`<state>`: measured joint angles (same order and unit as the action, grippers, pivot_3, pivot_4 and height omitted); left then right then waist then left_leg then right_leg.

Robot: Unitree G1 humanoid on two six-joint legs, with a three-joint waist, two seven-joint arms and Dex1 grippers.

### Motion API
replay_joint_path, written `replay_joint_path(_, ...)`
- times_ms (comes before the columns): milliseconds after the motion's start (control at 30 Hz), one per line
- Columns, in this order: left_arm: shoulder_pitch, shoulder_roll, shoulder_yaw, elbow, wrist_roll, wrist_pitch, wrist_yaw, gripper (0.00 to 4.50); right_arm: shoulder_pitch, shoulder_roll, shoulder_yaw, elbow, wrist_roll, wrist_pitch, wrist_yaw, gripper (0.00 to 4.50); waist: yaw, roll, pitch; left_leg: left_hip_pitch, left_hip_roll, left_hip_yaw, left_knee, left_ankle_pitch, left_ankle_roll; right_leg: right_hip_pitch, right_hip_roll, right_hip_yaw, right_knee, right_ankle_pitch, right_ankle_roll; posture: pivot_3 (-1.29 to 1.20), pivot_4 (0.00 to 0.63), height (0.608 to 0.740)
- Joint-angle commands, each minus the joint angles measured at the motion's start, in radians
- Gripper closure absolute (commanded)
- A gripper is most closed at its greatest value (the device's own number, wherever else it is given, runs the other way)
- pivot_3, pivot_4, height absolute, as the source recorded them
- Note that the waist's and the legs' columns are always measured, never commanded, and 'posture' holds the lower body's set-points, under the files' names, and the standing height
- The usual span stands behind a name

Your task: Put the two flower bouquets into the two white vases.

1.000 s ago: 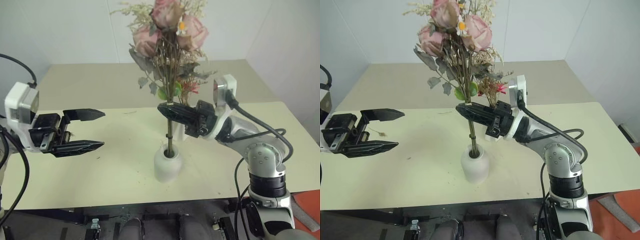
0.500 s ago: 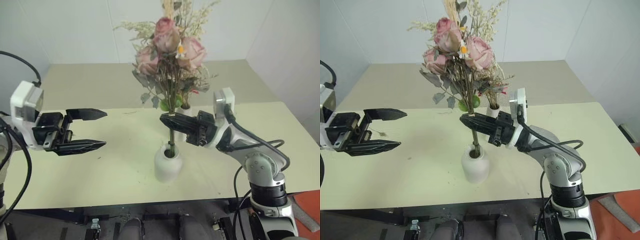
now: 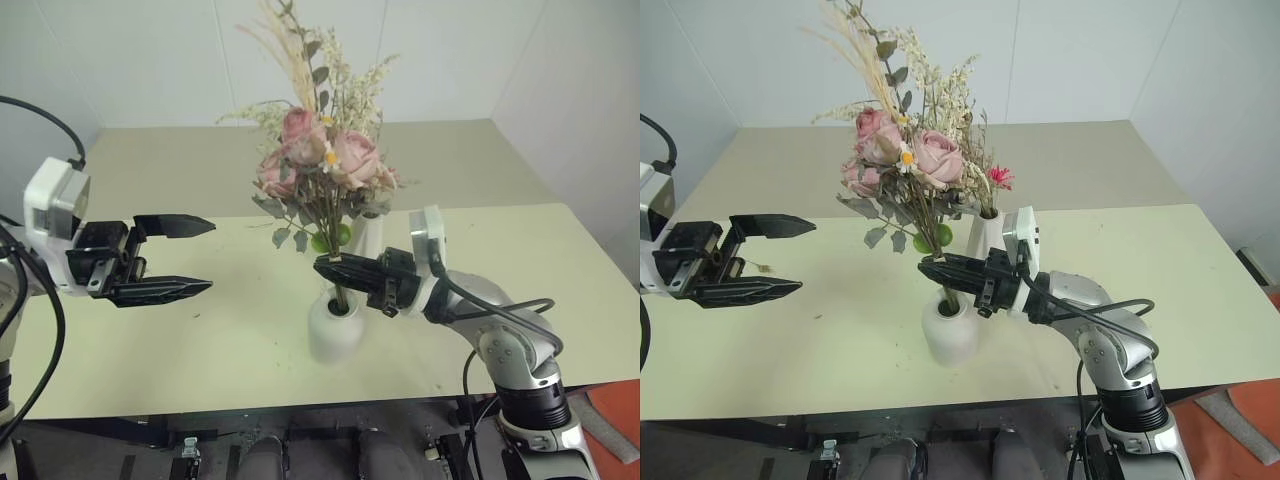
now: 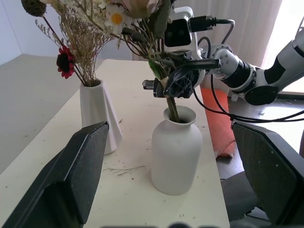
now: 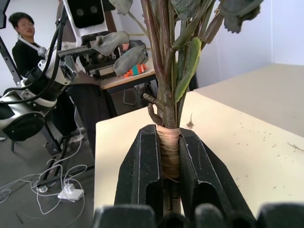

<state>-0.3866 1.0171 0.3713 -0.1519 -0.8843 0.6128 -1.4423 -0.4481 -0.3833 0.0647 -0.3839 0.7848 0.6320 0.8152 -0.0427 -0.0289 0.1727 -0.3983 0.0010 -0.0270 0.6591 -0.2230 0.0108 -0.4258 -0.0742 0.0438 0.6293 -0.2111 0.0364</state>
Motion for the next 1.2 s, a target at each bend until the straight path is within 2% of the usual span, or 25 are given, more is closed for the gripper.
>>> replay_joint_path(33,-0.016,0.017,0.007,-0.007,0.002,-0.009,-0.003,0.0,0.006,-0.001,-0.014,-0.037,0.002,-0.035,0.013,2.69,0.0,0.0,0.0,0.0,0.0,0.0,0.0,0.0,0.0,0.0,0.0,0.0,0.0,0.0,0.0,0.0,0.15,0.74)
replay_joint_path(300,-0.029,0.006,-0.004,0.001,0.016,-0.018,-0.002,0.0,0.051,-0.086,-0.068,-0.076,0.012,-0.033,0.037,0.11,0.001,0.0,0.0,0.0,0.0,0.0,0.0,0.0,0.0,0.0,0.0,0.0,0.0,0.0,0.0,0.0,0.15,0.74)
replay_joint_path(333,-0.03,0.003,-0.006,0.002,0.019,-0.02,-0.003,0.0,0.061,-0.106,-0.08,-0.079,0.014,-0.033,0.046,0.01,0.002,0.0,0.0,0.0,0.0,0.0,0.0,0.0,0.0,0.0,0.0,0.0,0.0,0.0,0.0,0.0,0.15,0.74)
replay_joint_path(600,-0.028,-0.012,-0.016,0.004,0.024,-0.03,-0.003,0.0,0.13,-0.274,-0.23,-0.066,0.049,-0.015,0.096,0.01,0.005,0.0,0.0,0.0,0.0,0.0,0.0,0.0,0.0,0.001,0.0,0.0,0.0,-0.001,0.001,0.0,0.15,0.74)
replay_joint_path(933,-0.008,-0.016,-0.004,0.007,0.03,-0.046,0.004,0.0,0.251,-0.543,-0.414,0.082,-0.04,-0.072,0.262,0.01,0.009,-0.001,0.0,0.0,0.0,0.001,0.0,0.0,0.0,0.001,0.0,0.0,-0.001,-0.001,0.002,0.0,0.15,0.74)
replay_joint_path(1200,0.035,-0.018,0.026,-0.013,0.02,-0.047,0.026,0.0,0.299,-0.643,-0.495,0.171,-0.094,-0.111,0.339,0.01,0.008,-0.001,0.0,0.0,0.0,0.001,0.0,0.0,0.0,0.002,0.0,0.0,-0.001,-0.003,0.005,0.0,0.15,0.74)
